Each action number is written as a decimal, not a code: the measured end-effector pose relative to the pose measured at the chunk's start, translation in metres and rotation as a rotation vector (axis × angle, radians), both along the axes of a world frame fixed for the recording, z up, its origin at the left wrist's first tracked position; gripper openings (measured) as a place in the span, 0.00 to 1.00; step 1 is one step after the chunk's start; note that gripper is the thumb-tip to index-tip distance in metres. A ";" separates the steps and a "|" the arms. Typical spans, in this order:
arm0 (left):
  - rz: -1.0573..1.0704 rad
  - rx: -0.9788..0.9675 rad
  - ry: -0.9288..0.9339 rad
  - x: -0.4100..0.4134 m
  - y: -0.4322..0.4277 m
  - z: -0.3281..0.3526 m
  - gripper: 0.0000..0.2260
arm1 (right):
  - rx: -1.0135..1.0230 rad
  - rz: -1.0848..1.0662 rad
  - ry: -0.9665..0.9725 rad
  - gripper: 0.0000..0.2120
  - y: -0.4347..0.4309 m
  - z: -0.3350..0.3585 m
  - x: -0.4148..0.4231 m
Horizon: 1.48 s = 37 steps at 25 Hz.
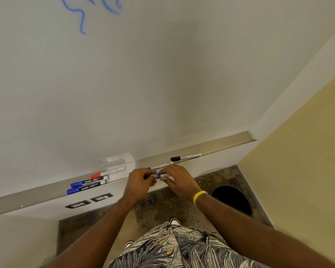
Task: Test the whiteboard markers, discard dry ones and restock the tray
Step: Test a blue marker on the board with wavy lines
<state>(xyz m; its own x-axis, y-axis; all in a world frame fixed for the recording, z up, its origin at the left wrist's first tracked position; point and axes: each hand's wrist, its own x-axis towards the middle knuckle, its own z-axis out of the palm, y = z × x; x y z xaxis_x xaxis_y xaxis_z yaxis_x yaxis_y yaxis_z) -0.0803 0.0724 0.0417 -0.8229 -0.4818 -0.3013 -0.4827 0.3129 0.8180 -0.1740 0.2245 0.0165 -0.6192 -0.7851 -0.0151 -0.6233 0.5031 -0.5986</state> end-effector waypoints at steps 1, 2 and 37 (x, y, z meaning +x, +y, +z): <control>0.007 0.009 -0.011 0.000 0.000 -0.002 0.10 | -0.006 0.012 -0.016 0.12 -0.001 -0.002 -0.003; 0.008 0.008 -0.019 0.000 0.000 -0.003 0.10 | -0.003 0.031 -0.022 0.11 -0.001 -0.003 -0.007; 0.070 -0.190 -0.130 0.015 -0.032 -0.030 0.12 | 0.405 0.082 0.136 0.13 0.003 -0.036 -0.126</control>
